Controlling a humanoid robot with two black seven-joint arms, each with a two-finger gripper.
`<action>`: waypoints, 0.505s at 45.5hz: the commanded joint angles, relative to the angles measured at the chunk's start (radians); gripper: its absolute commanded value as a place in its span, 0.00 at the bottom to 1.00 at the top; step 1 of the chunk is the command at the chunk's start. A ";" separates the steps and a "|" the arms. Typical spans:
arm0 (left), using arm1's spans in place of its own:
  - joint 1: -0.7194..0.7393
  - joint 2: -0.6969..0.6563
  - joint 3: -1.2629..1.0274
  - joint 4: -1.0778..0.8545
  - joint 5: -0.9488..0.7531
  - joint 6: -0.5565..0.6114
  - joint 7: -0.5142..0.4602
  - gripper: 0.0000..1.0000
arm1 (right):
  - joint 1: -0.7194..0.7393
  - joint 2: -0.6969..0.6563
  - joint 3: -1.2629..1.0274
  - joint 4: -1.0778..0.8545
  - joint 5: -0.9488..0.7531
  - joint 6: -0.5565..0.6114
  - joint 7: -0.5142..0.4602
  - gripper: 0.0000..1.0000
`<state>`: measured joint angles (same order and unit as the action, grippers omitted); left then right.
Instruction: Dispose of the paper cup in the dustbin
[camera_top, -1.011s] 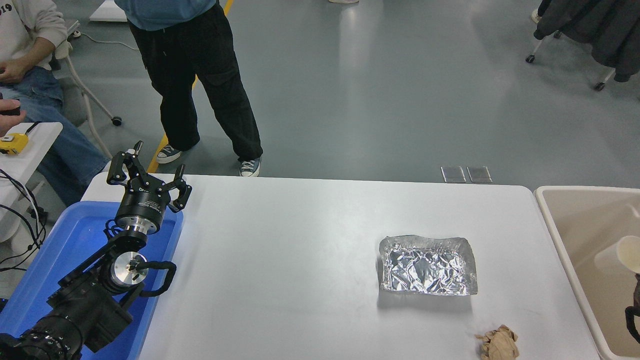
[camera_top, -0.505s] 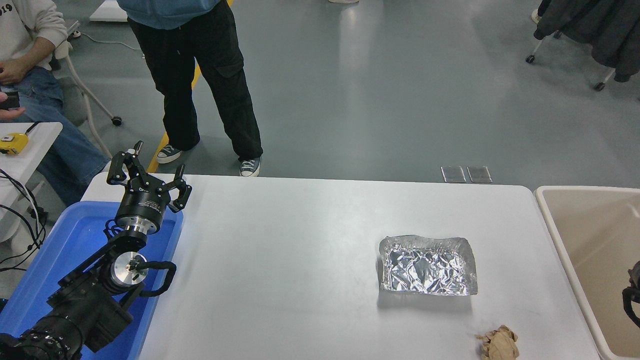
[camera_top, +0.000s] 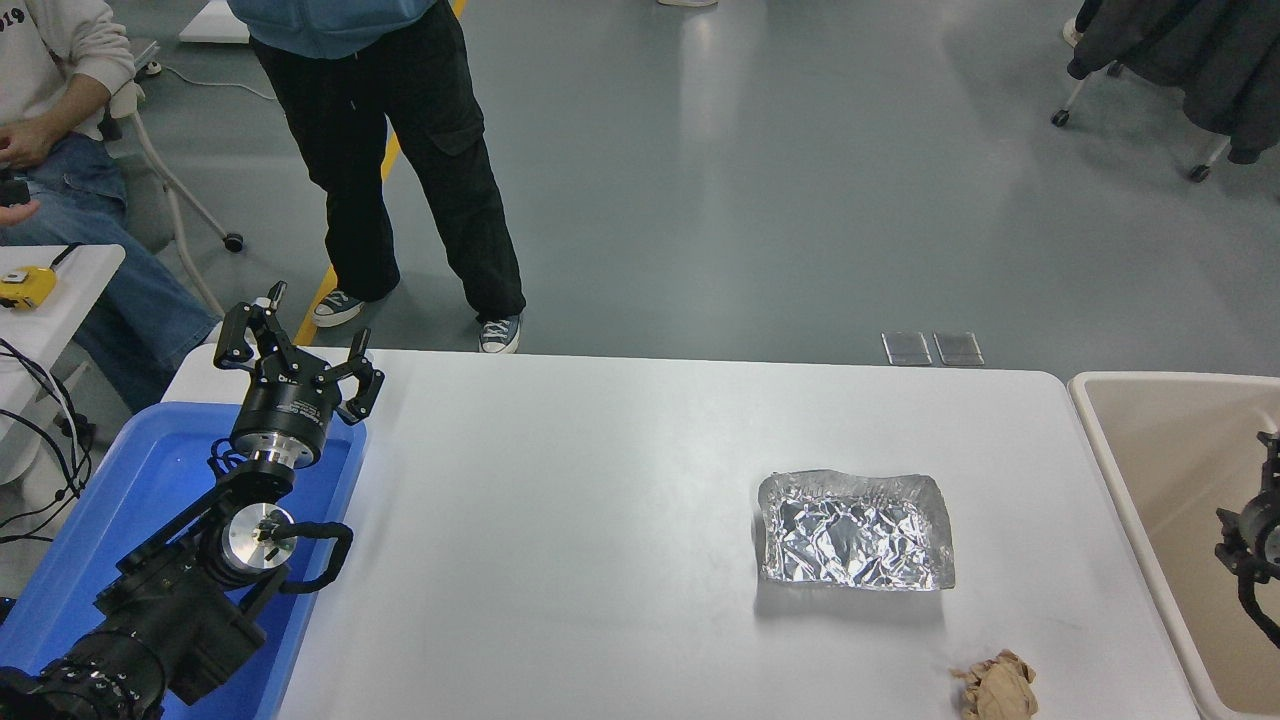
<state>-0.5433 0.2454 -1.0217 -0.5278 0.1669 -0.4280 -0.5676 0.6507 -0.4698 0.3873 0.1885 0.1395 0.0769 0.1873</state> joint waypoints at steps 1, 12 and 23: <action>-0.001 0.000 0.000 0.000 -0.001 0.000 0.000 1.00 | -0.022 -0.073 0.163 0.257 -0.012 0.027 0.004 0.99; 0.000 0.000 0.000 0.000 0.000 0.000 0.000 1.00 | -0.088 -0.116 0.429 0.483 -0.141 0.029 0.102 0.99; 0.000 0.000 0.000 0.000 0.000 0.000 0.000 1.00 | -0.232 0.005 0.668 0.615 -0.320 0.032 0.213 0.99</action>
<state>-0.5434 0.2455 -1.0216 -0.5275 0.1662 -0.4280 -0.5677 0.5356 -0.5454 0.8237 0.6536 -0.0225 0.1033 0.2996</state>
